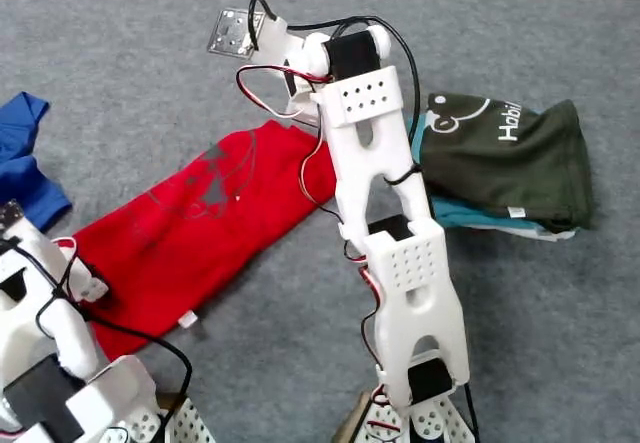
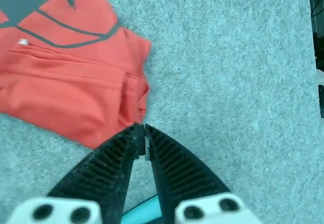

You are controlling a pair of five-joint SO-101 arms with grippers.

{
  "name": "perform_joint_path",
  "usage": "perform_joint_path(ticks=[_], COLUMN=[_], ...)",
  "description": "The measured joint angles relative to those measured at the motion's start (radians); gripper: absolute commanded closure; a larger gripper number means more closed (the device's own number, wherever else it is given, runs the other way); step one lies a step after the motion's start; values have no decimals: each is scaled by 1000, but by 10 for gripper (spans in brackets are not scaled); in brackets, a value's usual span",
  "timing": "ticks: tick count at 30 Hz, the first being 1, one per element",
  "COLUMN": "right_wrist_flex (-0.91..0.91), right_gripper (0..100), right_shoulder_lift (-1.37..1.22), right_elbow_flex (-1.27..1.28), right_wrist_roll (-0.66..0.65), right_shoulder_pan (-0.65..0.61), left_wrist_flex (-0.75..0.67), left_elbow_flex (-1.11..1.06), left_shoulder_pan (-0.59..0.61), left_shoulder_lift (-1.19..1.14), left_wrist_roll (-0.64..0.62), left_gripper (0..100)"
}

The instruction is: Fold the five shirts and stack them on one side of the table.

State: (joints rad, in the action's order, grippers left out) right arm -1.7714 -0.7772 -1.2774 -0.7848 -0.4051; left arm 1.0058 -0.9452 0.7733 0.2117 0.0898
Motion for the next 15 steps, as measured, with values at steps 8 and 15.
perform_joint_path(ticks=[8,15], right_wrist_flex=[31,48], right_gripper=[993,993], right_shoulder_lift=[0,2], right_elbow_flex=[-163,-344], right_wrist_roll=[8,100], right_shoulder_pan=[0,2], left_wrist_flex=[18,288], left_elbow_flex=[49,315], left_shoulder_pan=[3,11], left_shoulder_lift=[63,212], left_wrist_roll=[40,106], left_gripper=[982,982])
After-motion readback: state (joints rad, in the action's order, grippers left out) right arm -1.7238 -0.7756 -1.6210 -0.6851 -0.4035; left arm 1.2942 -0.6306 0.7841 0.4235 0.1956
